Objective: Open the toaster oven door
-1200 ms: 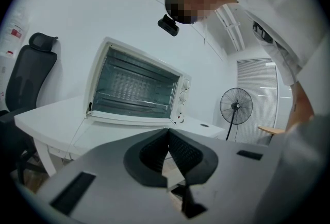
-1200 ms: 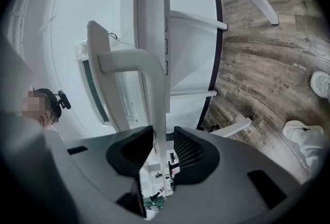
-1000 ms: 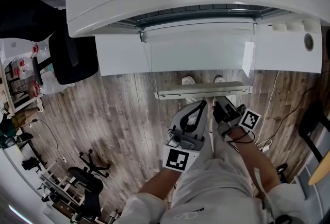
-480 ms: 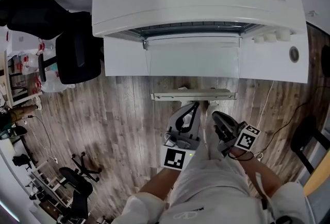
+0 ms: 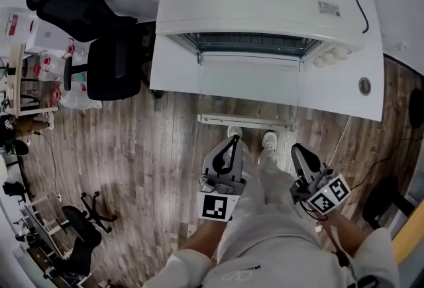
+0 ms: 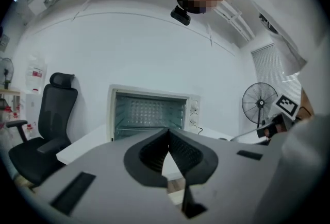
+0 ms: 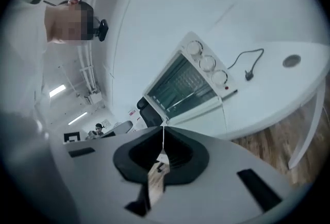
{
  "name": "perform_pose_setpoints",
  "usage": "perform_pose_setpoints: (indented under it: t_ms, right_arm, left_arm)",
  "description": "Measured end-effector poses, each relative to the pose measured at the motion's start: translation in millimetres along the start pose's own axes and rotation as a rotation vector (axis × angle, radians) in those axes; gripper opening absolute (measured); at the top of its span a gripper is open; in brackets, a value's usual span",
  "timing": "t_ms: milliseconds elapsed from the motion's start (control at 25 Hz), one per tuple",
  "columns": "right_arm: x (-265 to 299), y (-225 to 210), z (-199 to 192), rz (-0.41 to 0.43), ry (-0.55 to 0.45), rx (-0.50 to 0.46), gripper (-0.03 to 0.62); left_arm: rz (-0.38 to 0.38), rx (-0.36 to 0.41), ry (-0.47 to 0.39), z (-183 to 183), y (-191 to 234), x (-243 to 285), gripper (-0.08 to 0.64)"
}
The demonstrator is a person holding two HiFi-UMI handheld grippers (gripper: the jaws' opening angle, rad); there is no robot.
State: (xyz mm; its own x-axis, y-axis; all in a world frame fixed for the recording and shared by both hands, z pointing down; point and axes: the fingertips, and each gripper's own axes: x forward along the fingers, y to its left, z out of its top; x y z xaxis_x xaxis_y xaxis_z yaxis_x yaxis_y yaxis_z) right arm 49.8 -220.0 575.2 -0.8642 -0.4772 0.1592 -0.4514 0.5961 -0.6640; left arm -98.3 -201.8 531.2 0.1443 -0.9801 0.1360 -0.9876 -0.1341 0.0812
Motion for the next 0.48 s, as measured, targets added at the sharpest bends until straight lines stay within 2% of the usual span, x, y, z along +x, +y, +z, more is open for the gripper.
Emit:
perform_pose_setpoints:
  t_ms: [240,480]
  right_arm:
    - [-18.4,3.2,46.0,-0.023,-0.088,-0.128,0.02]
    - [-29.6,44.2,61.9,-0.04,-0.173,-0.231,0.019]
  left_arm:
    - [0.085,0.05,-0.076,29.9,4.4,-34.1,0.006]
    - [0.097,0.061,-0.115,49.9,7.7,-76.9,0.006]
